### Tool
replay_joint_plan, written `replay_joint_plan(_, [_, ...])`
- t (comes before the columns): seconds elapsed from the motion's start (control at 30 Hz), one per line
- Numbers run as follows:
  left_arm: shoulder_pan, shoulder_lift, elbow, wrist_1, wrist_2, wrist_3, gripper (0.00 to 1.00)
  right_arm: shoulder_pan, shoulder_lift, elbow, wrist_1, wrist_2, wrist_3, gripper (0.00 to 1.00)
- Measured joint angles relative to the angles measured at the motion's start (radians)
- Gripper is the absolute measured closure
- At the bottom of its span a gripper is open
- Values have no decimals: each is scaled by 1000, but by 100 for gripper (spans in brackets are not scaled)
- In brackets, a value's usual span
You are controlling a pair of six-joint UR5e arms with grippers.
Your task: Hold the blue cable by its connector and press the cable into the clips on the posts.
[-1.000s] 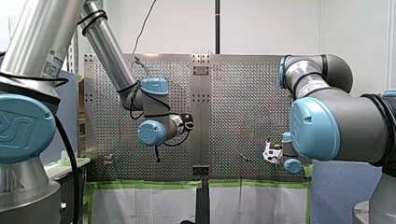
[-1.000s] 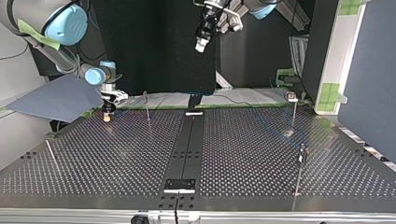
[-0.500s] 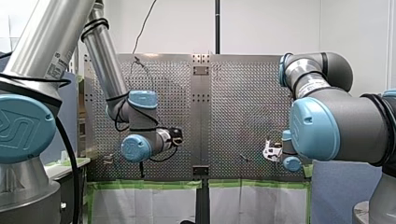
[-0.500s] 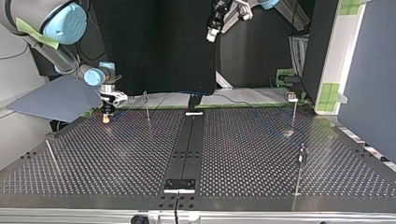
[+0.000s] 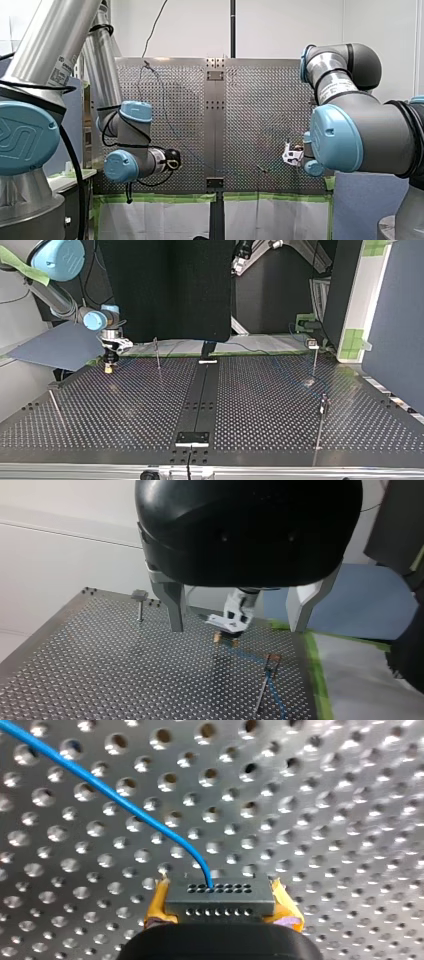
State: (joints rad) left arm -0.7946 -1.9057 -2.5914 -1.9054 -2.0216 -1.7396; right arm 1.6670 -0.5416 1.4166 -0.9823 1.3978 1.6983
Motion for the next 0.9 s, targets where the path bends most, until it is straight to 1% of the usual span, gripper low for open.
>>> replay_joint_plan(0.1, [0,0,-2,-6,0,0,0,0,-24,25,-5,-2,-1,100])
replay_joint_plan(0.23, [0,0,9,-15,3,-1,0,6,-57,52,-6,-5,-2,100])
replay_joint_plan(0.4, [0,0,27,-36,6,-1,0,15,-105,62,-6,-8,-11,100])
replay_joint_plan(0.53, [0,0,43,-62,10,5,0,21,-139,63,-6,-16,-13,100])
replay_joint_plan(0.67, [0,0,49,-73,12,7,0,24,-151,63,-6,-19,-14,100])
replay_joint_plan(0.9, [0,0,50,-75,13,8,0,24,-154,63,-6,-20,-14,100])
